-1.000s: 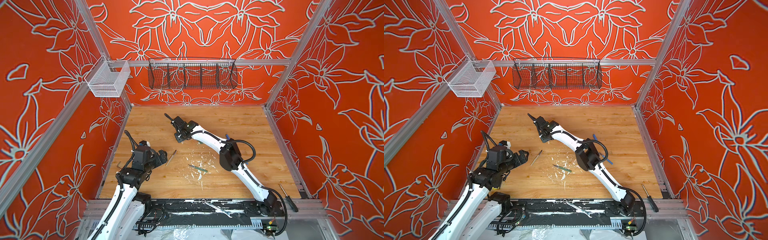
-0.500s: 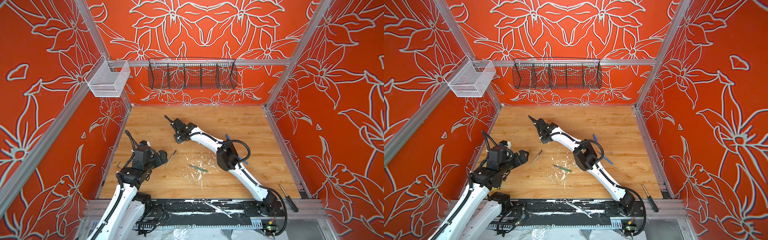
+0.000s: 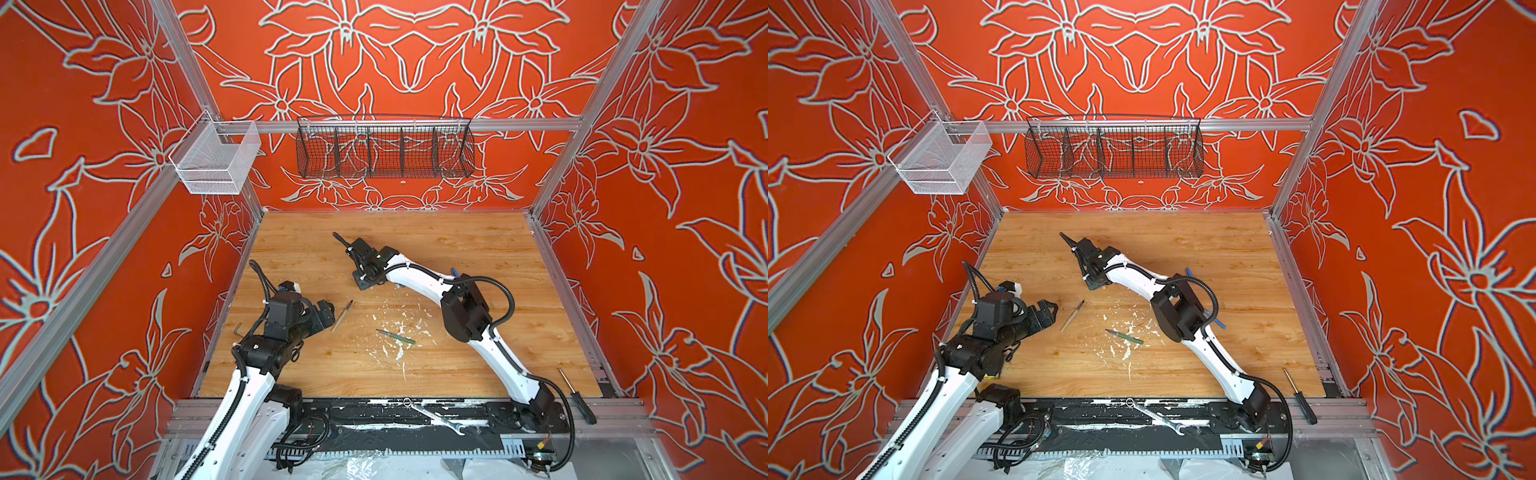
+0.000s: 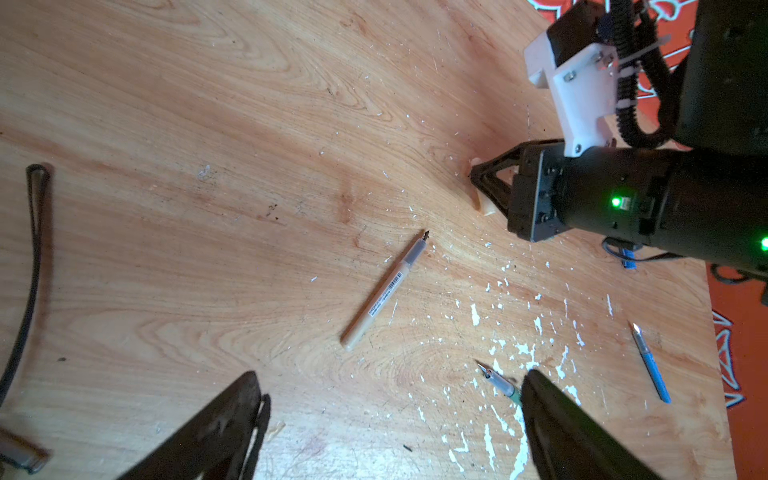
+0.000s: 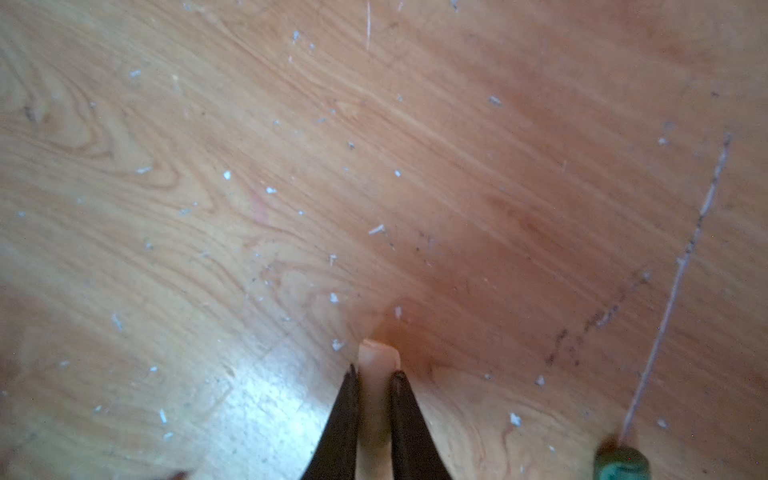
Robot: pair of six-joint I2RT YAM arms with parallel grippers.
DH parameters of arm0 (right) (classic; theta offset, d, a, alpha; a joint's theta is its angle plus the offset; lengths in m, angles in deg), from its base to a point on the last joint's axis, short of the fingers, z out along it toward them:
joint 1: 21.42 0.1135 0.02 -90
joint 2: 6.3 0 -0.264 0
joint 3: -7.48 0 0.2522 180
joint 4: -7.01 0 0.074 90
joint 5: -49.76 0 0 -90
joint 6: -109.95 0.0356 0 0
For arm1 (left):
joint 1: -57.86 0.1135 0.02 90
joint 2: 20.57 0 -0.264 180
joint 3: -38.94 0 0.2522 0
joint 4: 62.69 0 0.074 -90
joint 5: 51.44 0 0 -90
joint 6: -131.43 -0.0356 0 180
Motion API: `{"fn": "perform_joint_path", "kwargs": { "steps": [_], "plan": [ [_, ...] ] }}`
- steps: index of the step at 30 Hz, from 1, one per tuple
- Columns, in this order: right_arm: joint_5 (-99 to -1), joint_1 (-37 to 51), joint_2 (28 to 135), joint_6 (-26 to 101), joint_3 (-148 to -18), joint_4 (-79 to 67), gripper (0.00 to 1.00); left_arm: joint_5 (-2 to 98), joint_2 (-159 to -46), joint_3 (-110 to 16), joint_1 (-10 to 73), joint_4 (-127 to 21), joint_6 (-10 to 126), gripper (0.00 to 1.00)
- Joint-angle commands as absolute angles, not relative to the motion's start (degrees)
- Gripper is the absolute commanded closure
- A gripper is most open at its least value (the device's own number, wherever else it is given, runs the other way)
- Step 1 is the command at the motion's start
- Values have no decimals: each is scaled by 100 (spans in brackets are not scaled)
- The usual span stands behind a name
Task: Insert the pens into the pen caps
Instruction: 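Move the right gripper over the cream pen cap and lower toward it, then close the right gripper on the cream pen cap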
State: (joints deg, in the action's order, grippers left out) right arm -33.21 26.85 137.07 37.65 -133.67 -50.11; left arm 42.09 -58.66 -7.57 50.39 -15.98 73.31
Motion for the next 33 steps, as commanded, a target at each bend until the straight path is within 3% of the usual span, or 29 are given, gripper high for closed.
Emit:
{"fn": "perform_joint_path", "kwargs": {
  "steps": [1, 7, 11, 15, 24, 33],
  "plan": [
    [-3306, 2725, 13472, 3805, -12911, -5364, 93, 4159, -5820, -689, 5030, -1562, 7283, 3],
    [-3241, 2723, 12912, 3759, -12403, -5332, 61, 4133, -5859, -662, 5030, -1611, 7285, 3],
    [-3323, 2726, 12808, 3695, -12602, -5476, 53, 4119, -5924, -697, 5030, -1605, 7257, 3],
    [-3425, 2719, 12803, 3704, -12861, -5686, 54, 4145, -5960, -711, 5030, -1588, 7269, 3],
    [-3429, 2728, 13030, 3784, -13180, -5895, 70, 4155, -6013, -685, 5030, -1649, 7267, 3],
    [-3127, 2811, 13716, 3639, -14103, -6638, 72, 4190, -6118, -699, 5030, -1658, 7262, 3]
  ]
}}
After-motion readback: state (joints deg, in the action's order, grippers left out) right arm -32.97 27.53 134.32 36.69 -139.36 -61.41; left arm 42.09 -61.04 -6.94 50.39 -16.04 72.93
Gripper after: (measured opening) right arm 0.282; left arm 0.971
